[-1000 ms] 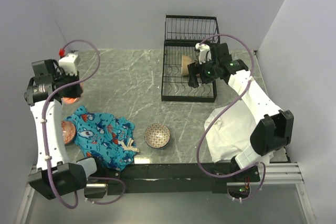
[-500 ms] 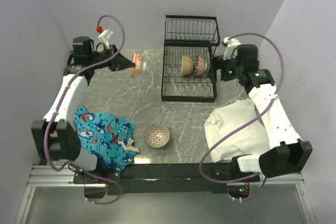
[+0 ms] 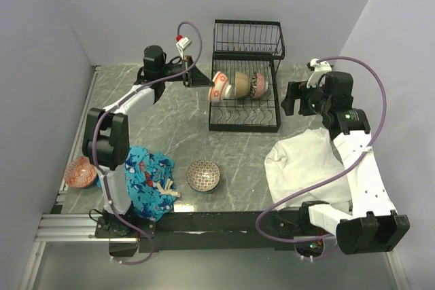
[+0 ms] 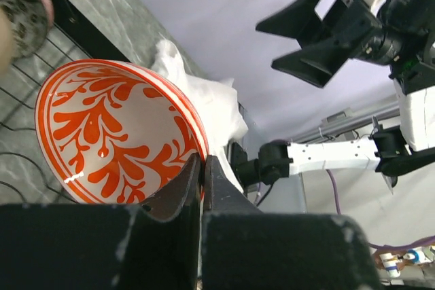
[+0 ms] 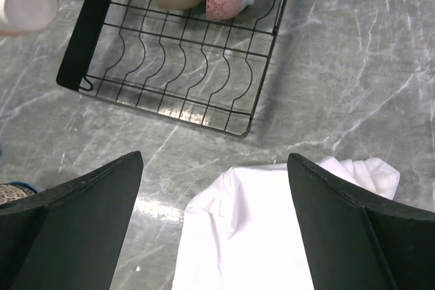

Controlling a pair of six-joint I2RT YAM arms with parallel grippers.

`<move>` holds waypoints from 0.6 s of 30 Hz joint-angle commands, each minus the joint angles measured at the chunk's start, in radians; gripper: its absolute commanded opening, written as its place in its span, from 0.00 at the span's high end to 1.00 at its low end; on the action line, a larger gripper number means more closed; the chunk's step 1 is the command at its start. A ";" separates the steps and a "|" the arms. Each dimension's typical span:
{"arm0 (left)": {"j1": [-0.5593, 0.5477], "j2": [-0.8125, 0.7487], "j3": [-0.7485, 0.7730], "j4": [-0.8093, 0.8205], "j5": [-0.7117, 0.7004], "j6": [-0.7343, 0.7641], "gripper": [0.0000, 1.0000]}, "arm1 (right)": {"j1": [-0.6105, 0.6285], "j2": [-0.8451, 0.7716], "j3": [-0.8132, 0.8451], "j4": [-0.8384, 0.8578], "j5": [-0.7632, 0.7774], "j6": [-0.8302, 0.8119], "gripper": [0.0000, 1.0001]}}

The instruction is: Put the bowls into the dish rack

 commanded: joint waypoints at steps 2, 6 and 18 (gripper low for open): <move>0.022 0.096 0.088 0.354 0.038 -0.224 0.99 | -0.018 -0.011 -0.012 0.018 0.020 -0.021 0.05; 0.022 0.167 0.121 0.461 0.019 -0.295 0.99 | -0.023 0.009 -0.011 0.011 0.032 -0.039 0.05; 0.022 0.345 0.251 0.510 -0.029 -0.316 0.99 | -0.032 0.050 0.014 0.005 0.071 -0.050 0.05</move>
